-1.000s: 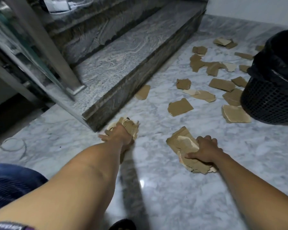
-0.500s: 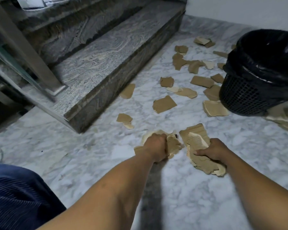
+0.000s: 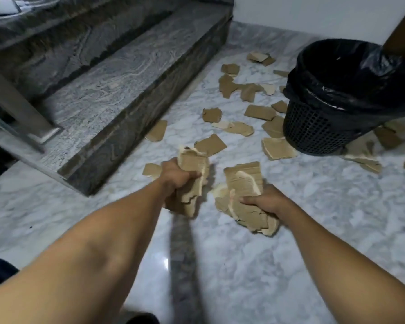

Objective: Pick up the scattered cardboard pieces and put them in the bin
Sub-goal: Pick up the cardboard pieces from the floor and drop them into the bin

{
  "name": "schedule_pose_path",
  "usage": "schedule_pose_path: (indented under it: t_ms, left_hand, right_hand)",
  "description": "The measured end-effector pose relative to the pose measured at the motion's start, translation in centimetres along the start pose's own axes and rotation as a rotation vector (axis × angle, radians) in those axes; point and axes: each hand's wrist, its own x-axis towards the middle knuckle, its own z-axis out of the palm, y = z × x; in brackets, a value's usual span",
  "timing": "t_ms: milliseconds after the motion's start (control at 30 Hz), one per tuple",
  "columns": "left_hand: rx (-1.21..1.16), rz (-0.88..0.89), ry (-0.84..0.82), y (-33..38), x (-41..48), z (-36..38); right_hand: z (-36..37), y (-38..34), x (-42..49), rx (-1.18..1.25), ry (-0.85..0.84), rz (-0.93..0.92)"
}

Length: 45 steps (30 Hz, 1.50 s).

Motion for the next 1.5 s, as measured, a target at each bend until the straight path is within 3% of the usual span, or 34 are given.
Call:
schedule_pose_path:
  t_ms: [167, 300, 567, 833, 967, 1167, 1233, 1333, 1433, 1500]
  left_hand:
    - [0.061, -0.161, 0.162, -3.9, 3.0, -4.8]
    - [0.137, -0.240, 0.174, -5.8, 4.6, -5.5]
    - [0.255, -0.226, 0.187, -5.5, 5.1, -3.6]
    - [0.196, -0.222, 0.154, -3.2, 2.7, 1.2]
    - [-0.008, -0.027, 0.186, 3.7, 1.4, 6.3]
    - [-0.468, 0.391, 0.306, 23.2, -1.4, 12.1]
    - [-0.523, 0.533, 0.335, 29.6, -3.6, 13.8]
    - [-0.410, 0.645, 0.294, 36.4, -5.8, 16.9]
    - [-0.180, 0.605, 0.143, 40.3, -6.6, 20.9]
    - [-0.014, 0.503, 0.044, 41.4, -7.0, 22.6]
  right_hand:
    - [5.6, -2.5, 1.6, -0.576, -0.044, -0.071]
    - [7.0, -2.5, 2.2, -0.706, -0.019, -0.052]
    - [7.0, -2.7, 3.0, -0.656, -0.065, -0.059]
    - [4.6, -1.4, 3.0, -0.266, -0.108, -0.063]
    - [-1.6, -4.0, 2.9, 0.156, 0.134, -0.176]
    - [-15.8, -14.1, -0.8, 0.507, 0.648, -0.485]
    - [-20.6, -16.1, -3.0, 0.554, 0.770, -0.567]
    - [-26.8, -17.4, -5.3, 0.633, 0.936, -0.617]
    - [-31.6, -16.8, -4.7, 0.595, 0.880, -0.518]
    - [-33.9, -15.4, -4.0, 0.522, 0.603, -0.408]
